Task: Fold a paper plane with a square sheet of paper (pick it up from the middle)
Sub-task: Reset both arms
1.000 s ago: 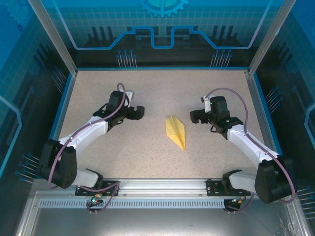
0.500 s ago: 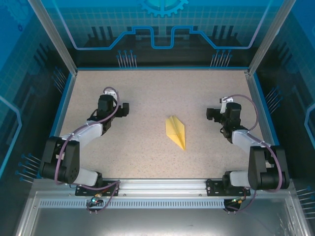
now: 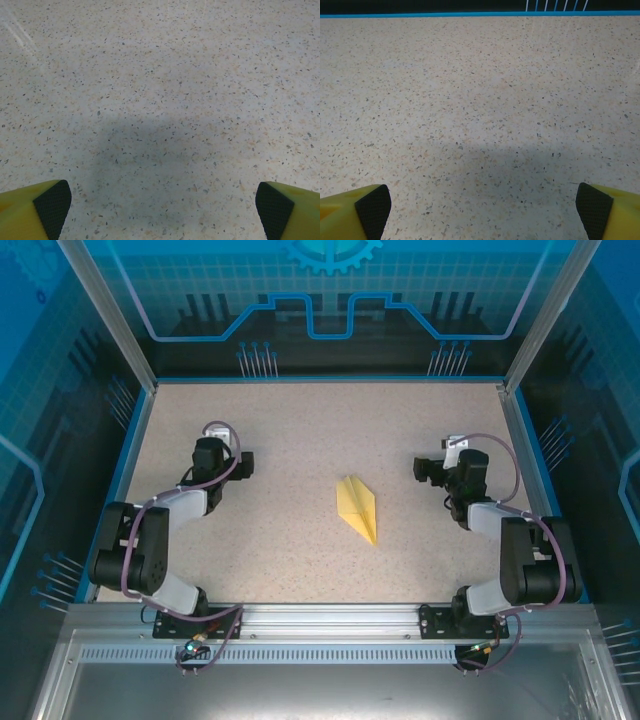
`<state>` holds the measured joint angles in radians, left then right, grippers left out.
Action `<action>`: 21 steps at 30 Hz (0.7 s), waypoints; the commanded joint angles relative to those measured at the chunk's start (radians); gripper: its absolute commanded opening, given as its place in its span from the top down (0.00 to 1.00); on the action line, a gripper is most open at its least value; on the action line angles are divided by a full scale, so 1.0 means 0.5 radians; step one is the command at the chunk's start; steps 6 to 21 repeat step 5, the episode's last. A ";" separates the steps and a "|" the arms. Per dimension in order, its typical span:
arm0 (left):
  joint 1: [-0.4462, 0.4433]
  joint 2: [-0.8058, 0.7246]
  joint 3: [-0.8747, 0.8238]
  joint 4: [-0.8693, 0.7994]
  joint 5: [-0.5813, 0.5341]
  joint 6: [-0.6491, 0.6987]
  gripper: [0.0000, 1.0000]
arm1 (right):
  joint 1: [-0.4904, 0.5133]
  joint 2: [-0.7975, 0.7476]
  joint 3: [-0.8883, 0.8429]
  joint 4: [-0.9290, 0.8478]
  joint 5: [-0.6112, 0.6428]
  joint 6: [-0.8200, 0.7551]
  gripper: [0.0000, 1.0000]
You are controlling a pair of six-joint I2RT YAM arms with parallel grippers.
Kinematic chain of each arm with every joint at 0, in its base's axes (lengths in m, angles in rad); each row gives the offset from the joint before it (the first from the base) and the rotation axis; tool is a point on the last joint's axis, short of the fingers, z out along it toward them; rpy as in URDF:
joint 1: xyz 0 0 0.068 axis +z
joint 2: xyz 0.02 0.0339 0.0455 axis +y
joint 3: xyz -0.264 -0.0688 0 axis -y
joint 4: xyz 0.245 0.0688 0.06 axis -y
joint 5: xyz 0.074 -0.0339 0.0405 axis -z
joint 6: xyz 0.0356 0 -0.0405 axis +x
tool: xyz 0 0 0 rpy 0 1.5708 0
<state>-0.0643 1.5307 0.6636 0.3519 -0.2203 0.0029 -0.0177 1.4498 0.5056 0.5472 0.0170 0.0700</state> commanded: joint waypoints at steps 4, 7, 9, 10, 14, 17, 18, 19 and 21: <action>0.022 -0.027 -0.073 0.140 0.065 0.012 0.01 | 0.032 -0.011 -0.024 0.093 -0.009 -0.037 0.01; 0.021 -0.040 -0.081 0.142 0.081 0.016 0.01 | 0.030 -0.010 -0.024 0.093 -0.007 -0.039 0.01; 0.021 -0.040 -0.081 0.142 0.081 0.016 0.01 | 0.030 -0.010 -0.024 0.093 -0.007 -0.039 0.01; 0.021 -0.040 -0.081 0.142 0.081 0.016 0.01 | 0.030 -0.010 -0.024 0.093 -0.007 -0.039 0.01; 0.021 -0.040 -0.081 0.142 0.081 0.016 0.01 | 0.030 -0.010 -0.024 0.093 -0.007 -0.039 0.01; 0.021 -0.040 -0.081 0.142 0.081 0.016 0.01 | 0.030 -0.010 -0.024 0.093 -0.007 -0.039 0.01; 0.021 -0.040 -0.081 0.142 0.081 0.016 0.01 | 0.030 -0.010 -0.024 0.093 -0.007 -0.039 0.01; 0.021 -0.040 -0.081 0.142 0.081 0.016 0.01 | 0.030 -0.010 -0.024 0.093 -0.007 -0.039 0.01; 0.021 -0.040 -0.081 0.142 0.081 0.016 0.01 | 0.030 -0.010 -0.024 0.093 -0.007 -0.039 0.01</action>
